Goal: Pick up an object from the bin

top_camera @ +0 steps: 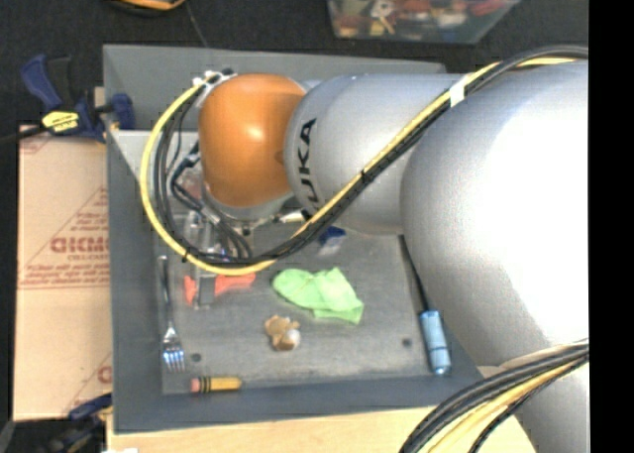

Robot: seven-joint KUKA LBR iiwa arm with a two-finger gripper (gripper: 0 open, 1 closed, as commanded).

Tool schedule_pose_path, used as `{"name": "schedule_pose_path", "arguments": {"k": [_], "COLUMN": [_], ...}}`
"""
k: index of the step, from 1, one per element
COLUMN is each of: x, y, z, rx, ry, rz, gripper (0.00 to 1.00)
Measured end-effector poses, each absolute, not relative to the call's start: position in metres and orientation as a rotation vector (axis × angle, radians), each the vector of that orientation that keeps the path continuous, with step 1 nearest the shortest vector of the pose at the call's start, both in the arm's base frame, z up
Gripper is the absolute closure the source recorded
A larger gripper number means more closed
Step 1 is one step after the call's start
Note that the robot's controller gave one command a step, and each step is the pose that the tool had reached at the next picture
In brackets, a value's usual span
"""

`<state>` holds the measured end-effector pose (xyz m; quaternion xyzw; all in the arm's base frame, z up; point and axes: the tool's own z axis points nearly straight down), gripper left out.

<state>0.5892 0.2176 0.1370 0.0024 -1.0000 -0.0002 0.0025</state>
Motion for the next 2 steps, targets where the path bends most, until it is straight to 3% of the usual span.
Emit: {"name": "schedule_pose_path", "arguments": {"k": [1, 2], "x": [0.591, 0.580], "y": [0.216, 0.180], "z": [0.142, 0.070], "rx": [-0.001, 0.060], "ry": [-3.144, -3.142], "rz": [-0.003, -0.002], "gripper": [0.00, 0.00]}}
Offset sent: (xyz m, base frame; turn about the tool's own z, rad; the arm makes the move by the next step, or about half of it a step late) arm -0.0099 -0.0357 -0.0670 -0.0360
